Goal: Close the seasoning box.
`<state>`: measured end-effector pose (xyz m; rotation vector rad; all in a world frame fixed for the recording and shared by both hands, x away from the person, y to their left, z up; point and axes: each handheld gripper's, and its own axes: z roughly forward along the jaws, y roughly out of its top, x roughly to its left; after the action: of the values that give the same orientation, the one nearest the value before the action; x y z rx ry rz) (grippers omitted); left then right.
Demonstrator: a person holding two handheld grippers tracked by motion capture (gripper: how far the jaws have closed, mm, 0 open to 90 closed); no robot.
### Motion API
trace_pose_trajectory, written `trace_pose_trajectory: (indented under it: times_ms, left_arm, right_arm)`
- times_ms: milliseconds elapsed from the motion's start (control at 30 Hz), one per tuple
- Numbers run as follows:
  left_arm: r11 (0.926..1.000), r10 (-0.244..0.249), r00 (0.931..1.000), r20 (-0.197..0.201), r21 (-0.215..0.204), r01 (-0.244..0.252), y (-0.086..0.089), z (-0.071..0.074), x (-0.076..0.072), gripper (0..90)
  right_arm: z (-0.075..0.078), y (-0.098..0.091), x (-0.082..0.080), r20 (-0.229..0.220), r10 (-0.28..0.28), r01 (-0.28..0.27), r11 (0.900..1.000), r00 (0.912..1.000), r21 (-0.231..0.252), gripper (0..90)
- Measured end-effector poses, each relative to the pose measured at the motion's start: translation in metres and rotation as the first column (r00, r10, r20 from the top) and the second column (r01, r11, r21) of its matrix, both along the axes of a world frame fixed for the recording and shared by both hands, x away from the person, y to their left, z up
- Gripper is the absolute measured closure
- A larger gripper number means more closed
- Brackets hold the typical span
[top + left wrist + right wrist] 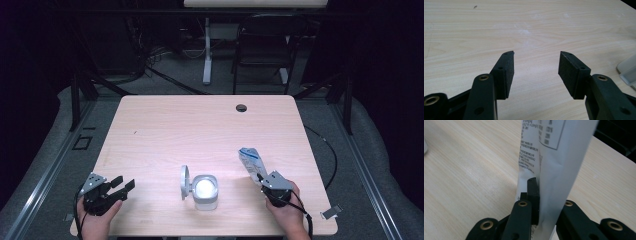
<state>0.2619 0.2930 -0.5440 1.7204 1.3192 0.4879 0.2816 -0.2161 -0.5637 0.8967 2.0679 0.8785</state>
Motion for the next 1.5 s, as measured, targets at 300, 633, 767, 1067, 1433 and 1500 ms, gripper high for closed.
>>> trace_pose_trajectory:
  times_ms: [300, 633, 767, 1067, 1433, 1500]
  left_arm:
    - [1.0, 0.005, 1.0, -0.003, -0.005, -0.005, 0.002, 0.0, 0.0, 47.0]
    - [1.0, 0.005, 1.0, -0.004, -0.005, -0.005, 0.002, 0.001, -0.001, 47.0]
    - [1.0, 0.007, 1.0, 0.002, -0.006, -0.007, 0.003, 0.001, -0.001, 47.0]
    - [1.0, -0.001, 1.0, 0.0, 0.004, 0.001, 0.0, 0.002, -0.001, 47.0]
    - [1.0, -0.002, 1.0, 0.004, 0.004, 0.002, -0.002, 0.001, 0.0, 47.0]
    - [1.0, -0.002, 1.0, 0.007, 0.003, 0.002, -0.002, 0.001, 0.0, 47.2]
  right_arm:
    - [0.0, -0.004, -0.001, -0.032, 0.02, -0.021, 0.9996, 0.9993, -0.019, 82.2]
    - [-0.003, -0.008, 0.001, -0.075, 0.025, -0.025, 0.9997, 0.9969, 0.0, 66.3]
    - [-0.004, -0.008, -0.001, -0.076, 0.031, -0.032, 0.9995, 0.9966, -0.003, 59.1]
    - [-0.001, -0.019, -0.008, -0.097, 0.045, -0.039, 0.9971, 0.9943, 0.066, 47.7]
    - [0.004, -0.02, -0.015, -0.092, 0.039, -0.027, 0.9921, 0.995, 0.122, 40.9]
    - [0.004, -0.02, -0.016, -0.089, 0.036, -0.024, 0.9913, 0.9953, 0.129, 40.7]
